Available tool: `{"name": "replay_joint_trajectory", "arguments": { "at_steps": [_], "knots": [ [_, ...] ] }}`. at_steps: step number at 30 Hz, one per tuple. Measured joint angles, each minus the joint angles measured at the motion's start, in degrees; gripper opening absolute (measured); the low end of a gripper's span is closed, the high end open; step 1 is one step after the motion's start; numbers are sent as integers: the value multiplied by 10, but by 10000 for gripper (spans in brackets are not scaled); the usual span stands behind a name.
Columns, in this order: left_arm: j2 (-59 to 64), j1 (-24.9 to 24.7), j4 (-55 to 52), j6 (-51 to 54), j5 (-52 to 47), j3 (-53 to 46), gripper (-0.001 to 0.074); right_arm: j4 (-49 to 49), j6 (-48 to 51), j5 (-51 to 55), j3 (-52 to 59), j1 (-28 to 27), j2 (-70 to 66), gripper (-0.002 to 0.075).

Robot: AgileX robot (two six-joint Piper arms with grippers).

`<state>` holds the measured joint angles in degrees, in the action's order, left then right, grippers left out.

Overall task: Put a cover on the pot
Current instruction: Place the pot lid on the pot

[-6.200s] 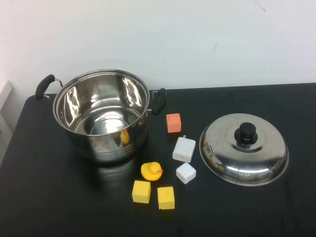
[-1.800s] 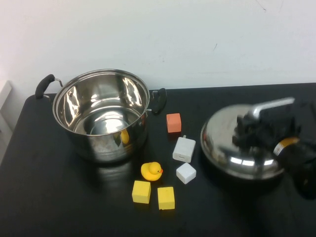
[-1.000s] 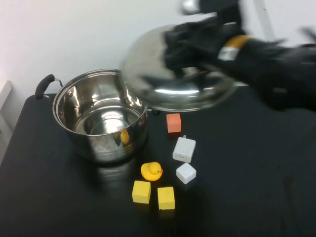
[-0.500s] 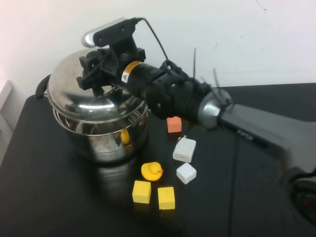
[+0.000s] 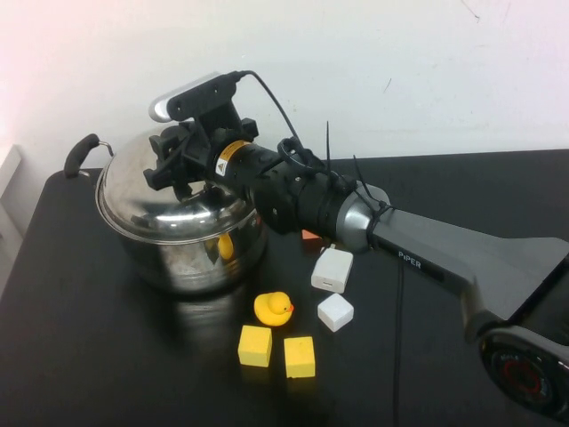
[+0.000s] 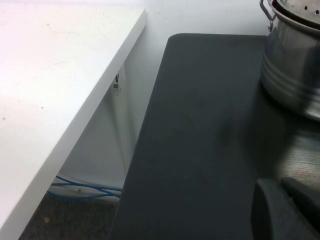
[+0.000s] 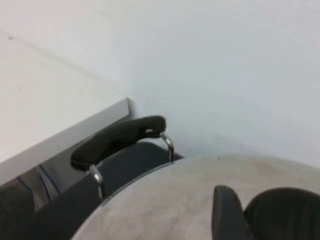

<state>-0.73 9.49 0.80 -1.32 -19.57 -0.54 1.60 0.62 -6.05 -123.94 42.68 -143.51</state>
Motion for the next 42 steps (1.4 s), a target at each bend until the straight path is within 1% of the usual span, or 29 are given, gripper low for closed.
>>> {"name": "replay_joint_trajectory", "arguments": {
  "at_steps": [9,16,28,35,42],
  "knots": [
    [0,0,0,0,0,0,-2,0,5,-7,-1,-5,-2,342],
    [0,0,0,0,0,0,-2,1,5,-41,-5,-5,-11,342],
    [0,0,0,0,0,0,-1,1,4,-46,-5,-2,-14,342],
    [0,0,0,0,0,0,-1,2,3,-81,-7,2,-33,342],
    [0,0,0,0,0,0,-1,2,15,-78,-7,2,-33,342]
  ]
}}
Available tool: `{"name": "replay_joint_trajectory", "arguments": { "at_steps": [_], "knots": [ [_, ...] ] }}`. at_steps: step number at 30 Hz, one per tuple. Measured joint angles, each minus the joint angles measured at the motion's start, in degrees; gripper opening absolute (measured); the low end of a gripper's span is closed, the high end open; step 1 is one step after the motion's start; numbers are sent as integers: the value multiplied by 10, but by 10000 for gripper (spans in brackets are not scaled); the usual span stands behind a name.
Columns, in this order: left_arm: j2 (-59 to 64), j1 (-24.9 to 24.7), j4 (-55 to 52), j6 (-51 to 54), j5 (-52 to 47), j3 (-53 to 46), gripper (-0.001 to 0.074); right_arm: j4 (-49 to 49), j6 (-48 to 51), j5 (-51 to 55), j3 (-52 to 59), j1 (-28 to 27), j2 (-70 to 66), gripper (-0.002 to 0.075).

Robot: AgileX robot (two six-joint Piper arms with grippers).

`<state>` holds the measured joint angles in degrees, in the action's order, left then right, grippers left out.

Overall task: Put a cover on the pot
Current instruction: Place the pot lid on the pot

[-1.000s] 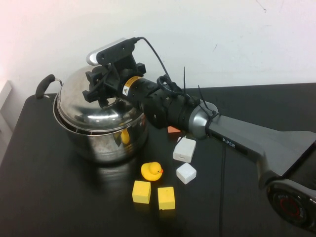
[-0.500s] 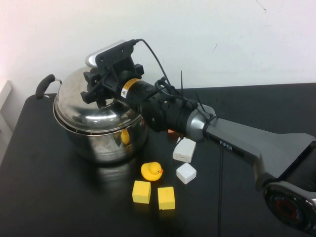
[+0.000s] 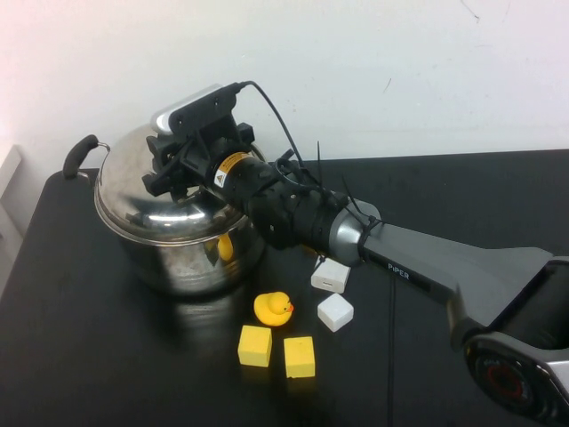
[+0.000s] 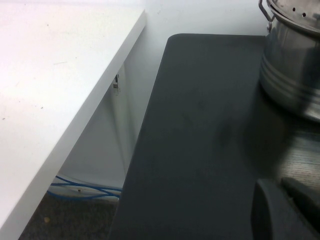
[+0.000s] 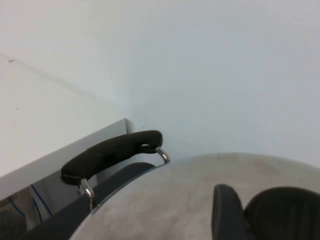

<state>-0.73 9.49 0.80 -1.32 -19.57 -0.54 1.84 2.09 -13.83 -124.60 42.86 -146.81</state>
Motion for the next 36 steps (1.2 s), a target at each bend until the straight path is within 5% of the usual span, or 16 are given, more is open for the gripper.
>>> {"name": "replay_joint_trajectory", "arguments": {
  "at_steps": [36],
  "knots": [
    [0,0,0,0,0,0,-1,0,-7,120,-1,-7,35,342]
  ]
}}
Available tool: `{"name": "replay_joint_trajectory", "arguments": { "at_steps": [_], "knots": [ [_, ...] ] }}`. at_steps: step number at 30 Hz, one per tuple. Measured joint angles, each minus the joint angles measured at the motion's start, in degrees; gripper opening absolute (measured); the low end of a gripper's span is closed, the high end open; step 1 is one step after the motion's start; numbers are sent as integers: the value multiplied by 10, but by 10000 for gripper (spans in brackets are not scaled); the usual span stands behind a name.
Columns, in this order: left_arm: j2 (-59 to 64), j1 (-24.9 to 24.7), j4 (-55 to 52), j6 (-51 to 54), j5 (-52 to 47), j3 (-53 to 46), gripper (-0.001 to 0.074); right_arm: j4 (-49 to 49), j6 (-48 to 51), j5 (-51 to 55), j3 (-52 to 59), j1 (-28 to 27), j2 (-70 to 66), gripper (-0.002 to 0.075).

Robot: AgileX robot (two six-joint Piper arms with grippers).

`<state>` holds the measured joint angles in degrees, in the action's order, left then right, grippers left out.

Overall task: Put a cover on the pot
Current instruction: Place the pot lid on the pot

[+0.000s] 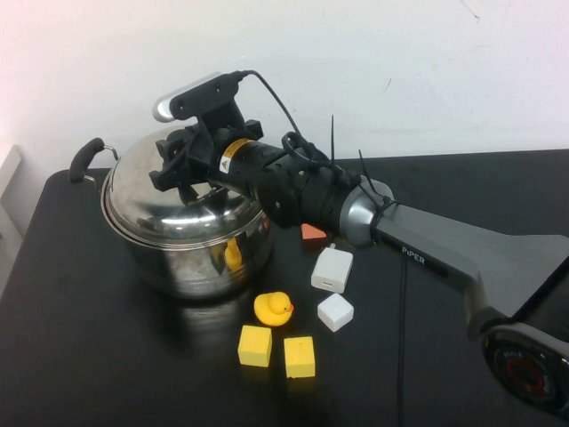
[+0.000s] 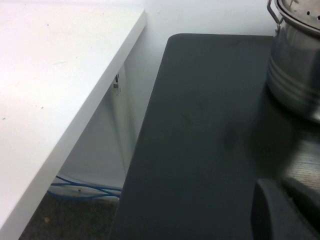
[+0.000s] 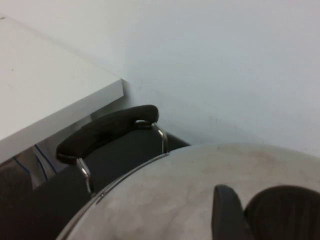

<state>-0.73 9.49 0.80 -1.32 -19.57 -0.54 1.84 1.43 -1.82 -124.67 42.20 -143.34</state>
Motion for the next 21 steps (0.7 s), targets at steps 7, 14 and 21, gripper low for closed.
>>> {"name": "replay_joint_trajectory", "arguments": {
  "at_steps": [7,14,21],
  "knots": [
    [0,0,0,0,0,0,-1,0,0,0,0,0,0,342],
    [0,0,0,0,0,0,-1,0,0,3,0,-1,1,470],
    [0,0,0,0,0,0,-1,-18,29,105,15,-1,80,473]
  ]
}}
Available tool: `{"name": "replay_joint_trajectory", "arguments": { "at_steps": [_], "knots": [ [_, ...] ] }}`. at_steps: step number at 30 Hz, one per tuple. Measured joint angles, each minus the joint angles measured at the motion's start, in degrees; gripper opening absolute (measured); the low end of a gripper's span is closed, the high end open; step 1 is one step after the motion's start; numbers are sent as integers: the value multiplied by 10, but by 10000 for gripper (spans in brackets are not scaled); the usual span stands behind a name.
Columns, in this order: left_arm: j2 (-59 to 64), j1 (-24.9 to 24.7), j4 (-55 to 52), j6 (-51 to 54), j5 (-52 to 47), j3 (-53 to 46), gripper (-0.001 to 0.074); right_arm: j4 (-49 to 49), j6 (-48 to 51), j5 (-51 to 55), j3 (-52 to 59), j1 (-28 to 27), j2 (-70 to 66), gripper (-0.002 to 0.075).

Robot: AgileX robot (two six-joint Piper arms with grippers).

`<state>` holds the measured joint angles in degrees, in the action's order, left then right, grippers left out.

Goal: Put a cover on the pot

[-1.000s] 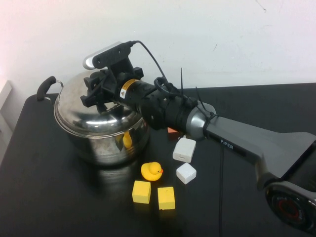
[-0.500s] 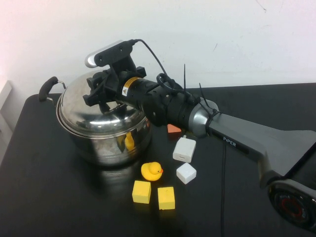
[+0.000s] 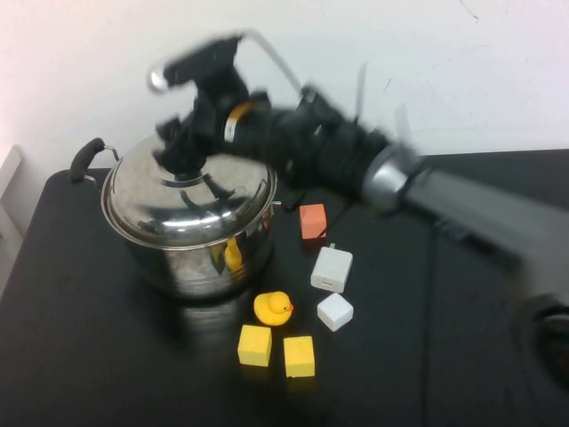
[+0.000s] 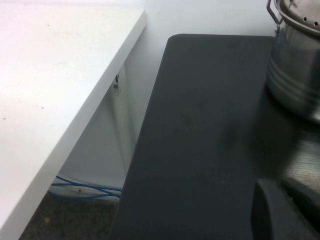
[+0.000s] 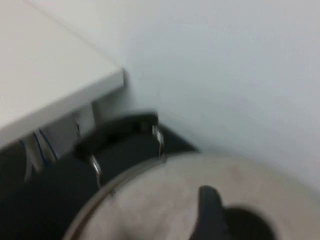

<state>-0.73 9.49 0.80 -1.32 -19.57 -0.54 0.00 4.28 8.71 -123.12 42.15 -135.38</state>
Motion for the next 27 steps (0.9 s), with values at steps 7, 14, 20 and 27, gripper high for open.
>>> {"name": "replay_joint_trajectory", "arguments": {
  "at_steps": [7,14,20,27],
  "knots": [
    [0,0,0,0,0,0,-1,-30,-26,-81,229,0,227,78],
    [0,0,0,0,0,0,-1,-76,-26,-87,466,0,464,3],
    [0,0,0,0,0,0,-1,-92,-13,15,599,0,646,-1],
    [0,0,0,0,0,0,-1,-168,-7,71,771,0,876,-1]
  ]
}}
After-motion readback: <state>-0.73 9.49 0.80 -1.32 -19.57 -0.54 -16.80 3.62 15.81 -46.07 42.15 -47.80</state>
